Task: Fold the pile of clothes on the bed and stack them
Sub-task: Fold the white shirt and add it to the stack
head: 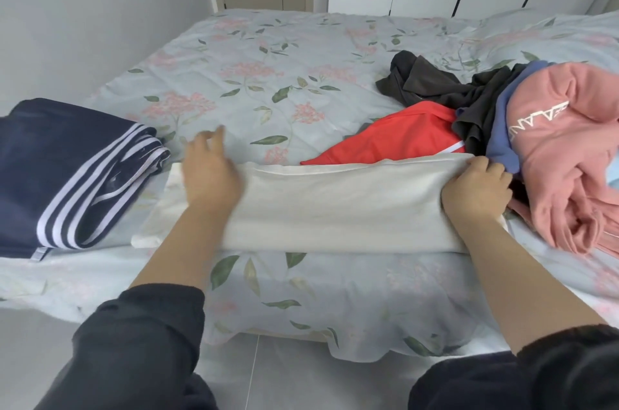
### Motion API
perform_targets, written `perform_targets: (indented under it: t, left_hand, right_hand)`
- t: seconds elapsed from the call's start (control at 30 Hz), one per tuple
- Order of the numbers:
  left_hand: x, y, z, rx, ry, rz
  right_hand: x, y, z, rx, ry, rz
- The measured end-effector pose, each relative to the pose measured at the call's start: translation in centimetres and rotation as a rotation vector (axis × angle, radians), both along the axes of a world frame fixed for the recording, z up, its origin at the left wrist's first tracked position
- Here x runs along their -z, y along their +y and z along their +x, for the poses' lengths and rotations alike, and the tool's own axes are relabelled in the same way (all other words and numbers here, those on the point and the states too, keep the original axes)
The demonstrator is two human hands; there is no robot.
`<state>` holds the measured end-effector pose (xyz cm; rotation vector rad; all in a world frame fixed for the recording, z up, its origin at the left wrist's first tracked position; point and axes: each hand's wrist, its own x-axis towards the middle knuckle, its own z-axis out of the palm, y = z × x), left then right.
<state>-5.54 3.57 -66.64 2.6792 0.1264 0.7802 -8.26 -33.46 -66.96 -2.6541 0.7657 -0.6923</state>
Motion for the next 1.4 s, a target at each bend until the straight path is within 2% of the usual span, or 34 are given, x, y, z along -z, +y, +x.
perform_targets:
  t: [0.07, 0.1, 0.13, 0.2, 0.27, 0.33, 0.47, 0.57, 0.63, 0.67, 0.73, 0.8, 0.87, 1.0, 1.13, 1.27, 1.33, 1.4]
  left_hand:
    - [-0.5, -2.8, -0.3, 0.278, 0.059, 0.069]
    - [-0.4, -4.1, -0.6, 0.406, 0.151, 0.091]
    - [0.0, -5.3, -1.0, 0.504, 0.271, 0.118]
    - [1.3, -6.6, -1.7, 0.547, 0.538, 0.217]
    - [2.1, -6.3, -1.9, 0.491, 0.618, 0.28]
    - [2.1, -4.6, -1.8, 0.398, 0.618, 0.315]
    - [1.9, 0.4, -1.7, 0.144, 0.703, 0.236]
    - [1.7, 3.9, -2.5, -0.05, 0.746, 0.166]
    - [1.3, 5.1, -3.2, -0.166, 0.728, 0.128]
    - [1.1, 5.4, -3.6, -0.21, 0.703, 0.106]
    - [0.4, 5.9, -4.4, -0.278, 0.657, 0.06]
    - [-0.1, 6.3, -5.1, -0.315, 0.653, 0.002]
    - [-0.3, 6.8, -5.7, -0.347, 0.67, -0.068]
    - [-1.1, 8.3, -6.3, -0.35, 0.714, -0.312]
    - [-1.6, 9.8, -7.2, -0.241, 0.789, -0.823]
    - [-2.7, 9.2, -7.7, -0.118, 0.658, -1.351]
    - [-4.0, 7.5, -7.7, -0.028, 0.615, -1.436]
    - [-5.2, 5.1, -7.6, 0.03, 0.531, -1.335]
  right_hand:
    - [-0.6, 1.3, -0.1, -0.027, 0.017, -0.075]
    - [-0.8, 2.2, -0.3, -0.096, 0.01, -0.117]
    - [-0.9, 3.3, -0.5, -0.212, 0.009, -0.159]
    - [-0.3, 5.2, -0.8, -0.516, 0.081, -0.236]
    - [0.9, 6.3, -1.1, -0.672, 0.277, -0.281]
    - [1.6, 6.1, -1.1, -0.617, 0.432, -0.241]
    - [1.4, 6.3, -0.9, -0.465, 0.503, -0.21]
    - [0.7, 7.8, -1.8, -0.452, 0.486, -0.185]
    - [0.1, 9.4, -2.4, -0.541, 0.362, -0.08]
    - [-0.4, 10.4, -2.7, -0.608, 0.273, 0.04]
    - [-1.3, 12.8, -3.1, -0.734, 0.115, 0.364]
    - [-2.0, 15.1, -3.5, -0.797, 0.055, 0.659]
    - [-1.9, 16.8, -3.7, -0.799, 0.079, 0.849]
    - [-0.8, 18.4, -3.5, -0.74, 0.142, 1.017]
    - [-0.6, 18.7, -3.2, -0.691, 0.118, 1.097]
    - [-0.5, 18.6, -3.1, -0.666, 0.116, 1.117]
    - [-0.4, 18.0, -2.9, -0.594, 0.13, 1.278]
    - [-0.6, 17.4, -2.6, -0.505, 0.107, 1.505]
